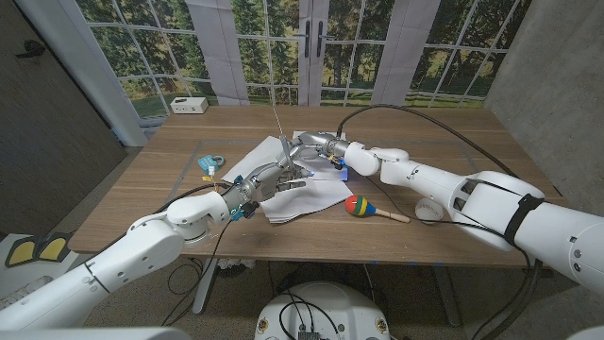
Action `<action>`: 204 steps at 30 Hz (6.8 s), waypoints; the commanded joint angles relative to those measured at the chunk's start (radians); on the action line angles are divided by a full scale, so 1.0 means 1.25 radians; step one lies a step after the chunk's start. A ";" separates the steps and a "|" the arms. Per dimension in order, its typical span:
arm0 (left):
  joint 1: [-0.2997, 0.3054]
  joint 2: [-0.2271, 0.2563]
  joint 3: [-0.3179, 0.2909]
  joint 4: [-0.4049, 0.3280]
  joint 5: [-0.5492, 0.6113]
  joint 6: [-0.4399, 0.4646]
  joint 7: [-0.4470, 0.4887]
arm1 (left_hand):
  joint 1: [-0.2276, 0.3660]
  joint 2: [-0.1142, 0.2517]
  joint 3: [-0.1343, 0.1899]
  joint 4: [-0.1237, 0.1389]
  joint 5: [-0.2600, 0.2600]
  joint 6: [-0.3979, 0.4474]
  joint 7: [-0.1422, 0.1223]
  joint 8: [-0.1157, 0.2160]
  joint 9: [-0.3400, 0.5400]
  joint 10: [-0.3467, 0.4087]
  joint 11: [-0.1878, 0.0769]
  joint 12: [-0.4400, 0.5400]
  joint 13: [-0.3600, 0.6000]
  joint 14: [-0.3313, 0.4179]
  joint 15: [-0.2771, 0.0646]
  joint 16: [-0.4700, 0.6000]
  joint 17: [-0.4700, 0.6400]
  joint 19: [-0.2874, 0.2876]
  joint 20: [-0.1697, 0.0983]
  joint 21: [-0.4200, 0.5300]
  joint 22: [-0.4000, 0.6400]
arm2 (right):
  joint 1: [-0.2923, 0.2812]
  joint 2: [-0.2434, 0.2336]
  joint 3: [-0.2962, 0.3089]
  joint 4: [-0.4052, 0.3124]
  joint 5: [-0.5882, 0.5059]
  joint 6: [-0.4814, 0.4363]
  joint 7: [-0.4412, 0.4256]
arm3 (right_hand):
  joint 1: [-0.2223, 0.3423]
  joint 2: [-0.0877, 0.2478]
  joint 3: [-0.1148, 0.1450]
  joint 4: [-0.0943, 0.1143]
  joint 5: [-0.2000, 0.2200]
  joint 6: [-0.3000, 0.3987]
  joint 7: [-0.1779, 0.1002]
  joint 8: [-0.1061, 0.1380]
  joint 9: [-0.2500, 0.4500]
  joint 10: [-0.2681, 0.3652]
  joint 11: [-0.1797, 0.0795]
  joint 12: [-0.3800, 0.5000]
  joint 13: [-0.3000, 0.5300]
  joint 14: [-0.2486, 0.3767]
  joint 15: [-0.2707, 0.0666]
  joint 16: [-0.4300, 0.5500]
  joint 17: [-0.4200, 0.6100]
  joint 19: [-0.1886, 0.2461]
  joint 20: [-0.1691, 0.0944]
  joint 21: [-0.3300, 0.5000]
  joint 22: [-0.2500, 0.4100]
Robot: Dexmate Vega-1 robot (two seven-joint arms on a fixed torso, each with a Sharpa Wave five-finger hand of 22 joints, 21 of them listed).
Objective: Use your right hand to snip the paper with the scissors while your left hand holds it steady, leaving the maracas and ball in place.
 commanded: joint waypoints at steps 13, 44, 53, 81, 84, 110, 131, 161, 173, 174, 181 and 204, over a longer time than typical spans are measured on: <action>0.011 0.005 -0.004 -0.009 0.006 -0.008 0.002 | 0.002 0.003 -0.001 0.008 0.000 -0.008 0.016 0.001 0.003 0.115 -0.106 -0.005 0.004 0.011 -0.036 -0.001 0.000 0.000 -0.006 -0.003 0.001 | -0.050 -0.011 0.076 -0.009 0.102 -0.006 -0.036 | 0.003 -0.002 0.019 -0.005 -0.003 -0.003 0.002 0.007 0.036 0.013 0.002 0.038 0.031 0.015 -0.149 -0.002 0.021 -0.007 -0.046 0.010 0.008; -0.012 0.005 0.004 -0.004 0.006 0.001 -0.018 | 0.004 0.004 -0.001 0.010 0.001 -0.006 0.017 0.000 0.004 0.117 -0.106 -0.007 0.006 0.012 -0.035 -0.002 0.000 0.001 -0.007 -0.003 0.001 | -0.121 0.033 0.264 -0.026 0.517 -0.105 0.275 | -0.051 -0.002 0.098 0.022 -0.014 -0.040 0.044 0.043 0.233 0.042 0.053 0.139 0.081 0.313 -0.146 0.046 0.120 0.218 -0.084 0.262 0.118; -0.022 0.005 0.006 0.000 0.005 0.006 -0.025 | 0.005 0.004 -0.001 0.011 0.002 -0.003 0.017 0.000 0.004 0.118 -0.106 -0.007 0.006 0.012 -0.035 -0.002 0.000 0.001 -0.007 -0.003 0.001 | -0.134 0.034 0.289 -0.049 0.566 -0.140 0.287 | -0.050 -0.004 0.104 0.010 -0.016 -0.038 0.050 0.050 0.264 0.085 0.049 0.178 0.101 0.377 -0.145 0.068 0.151 0.207 -0.083 0.296 0.133; -0.031 -0.004 0.014 0.004 0.004 0.018 -0.016 | 0.007 0.005 0.000 0.012 0.002 -0.001 0.016 0.000 0.006 0.120 -0.106 -0.008 0.008 0.012 -0.036 -0.002 0.000 0.001 -0.007 -0.003 0.001 | -0.142 0.021 0.301 -0.061 0.571 -0.125 0.262 | -0.038 -0.009 0.105 -0.013 -0.017 -0.033 0.042 0.045 0.310 0.084 0.038 0.243 0.164 0.436 -0.145 0.101 0.236 0.176 -0.087 0.359 0.160; -0.032 -0.005 0.016 0.004 0.005 0.018 -0.016 | 0.007 0.005 0.000 0.012 0.002 0.001 0.017 0.000 0.005 0.121 -0.106 -0.008 0.008 0.012 -0.036 -0.002 0.000 0.001 -0.008 -0.003 0.001 | -0.143 0.021 0.303 -0.064 0.573 -0.127 0.259 | -0.039 -0.009 0.105 -0.013 -0.017 -0.032 0.043 0.043 0.310 0.085 0.036 0.246 0.167 0.437 -0.145 0.101 0.240 0.176 -0.087 0.364 0.161; -0.025 -0.007 0.014 0.008 0.004 0.008 -0.016 | 0.007 0.005 -0.001 0.014 0.003 0.005 0.018 -0.001 0.005 0.124 -0.106 -0.010 0.008 0.012 -0.036 -0.002 0.000 0.001 -0.009 -0.003 0.001 | -0.168 -0.008 0.288 -0.115 0.413 0.048 0.062 | -0.039 -0.016 0.091 -0.029 -0.015 -0.016 0.025 0.017 0.305 0.078 0.025 0.205 0.109 0.481 -0.146 0.167 0.369 0.159 -0.096 0.440 0.183; -0.015 -0.006 0.010 0.007 0.006 -0.004 -0.016 | 0.007 0.006 -0.001 0.016 0.003 0.003 0.017 -0.003 0.006 0.124 -0.106 -0.011 0.010 0.013 -0.037 -0.002 0.000 0.002 -0.009 -0.003 0.001 | -0.213 -0.091 0.286 -0.317 0.173 -0.067 -0.163 | -0.044 -0.016 0.090 -0.026 -0.014 -0.012 0.030 0.004 0.308 0.102 0.032 0.228 0.130 0.472 -0.146 0.173 0.413 0.154 -0.097 0.474 0.188; -0.011 -0.005 0.010 -0.004 0.040 -0.015 0.009 | 0.006 0.009 -0.001 0.018 0.003 0.002 0.016 -0.003 0.009 0.124 -0.106 -0.012 0.010 0.014 -0.037 -0.002 0.000 0.004 -0.006 -0.003 0.001 | -0.242 -0.168 0.243 -0.494 -0.127 -0.263 -0.355 | -0.044 -0.017 0.095 -0.027 -0.013 -0.001 0.030 -0.011 0.306 0.104 0.032 0.256 0.168 0.476 -0.146 0.176 0.457 0.150 -0.096 0.514 0.186; -0.011 0.008 0.005 -0.021 0.057 0.005 0.031 | 0.004 0.006 -0.003 0.019 0.002 0.001 0.018 -0.005 0.009 0.126 -0.103 -0.012 0.011 0.015 -0.036 -0.002 0.000 0.005 -0.003 -0.002 0.001 | -0.228 -0.184 0.206 -0.518 -0.252 -0.358 -0.407 | -0.044 -0.019 0.094 -0.030 -0.013 0.002 0.026 -0.016 0.310 0.096 0.029 0.263 0.185 0.492 -0.146 0.187 0.484 0.154 -0.100 0.536 0.186; -0.010 0.008 0.005 -0.021 0.057 0.006 0.031 | 0.004 0.006 -0.003 0.019 0.002 0.001 0.019 -0.005 0.009 0.126 -0.103 -0.012 0.011 0.015 -0.035 -0.002 0.000 0.005 -0.003 -0.002 0.001 | -0.226 -0.185 0.201 -0.520 -0.266 -0.368 -0.413 | -0.044 -0.019 0.094 -0.030 -0.013 0.002 0.024 -0.016 0.311 0.095 0.028 0.264 0.186 0.492 -0.146 0.187 0.485 0.153 -0.100 0.537 0.186; -0.016 0.009 0.006 -0.018 0.063 0.003 0.023 | 0.002 0.003 -0.004 0.019 0.001 -0.001 0.020 -0.006 0.009 0.128 -0.102 -0.011 0.011 0.017 -0.034 -0.002 0.000 0.005 -0.003 -0.002 0.001 | -0.220 -0.195 0.182 -0.546 -0.326 -0.433 -0.417 | -0.044 -0.020 0.095 -0.031 -0.012 0.007 0.024 -0.017 0.312 0.093 0.025 0.269 0.196 0.492 -0.146 0.188 0.497 0.149 -0.101 0.546 0.185; -0.041 0.008 0.010 0.000 0.040 0.018 -0.013 | -0.001 0.000 -0.004 0.020 0.001 0.002 0.020 -0.007 0.010 0.129 -0.101 -0.011 0.013 0.018 -0.032 -0.001 0.000 0.007 -0.003 -0.002 0.001 | -0.185 -0.204 0.139 -0.483 -0.407 -0.455 -0.527 | -0.005 -0.044 0.094 -0.094 -0.023 0.096 0.006 -0.033 0.274 0.138 0.030 0.278 0.180 0.482 -0.148 0.181 0.548 0.111 -0.095 0.592 0.167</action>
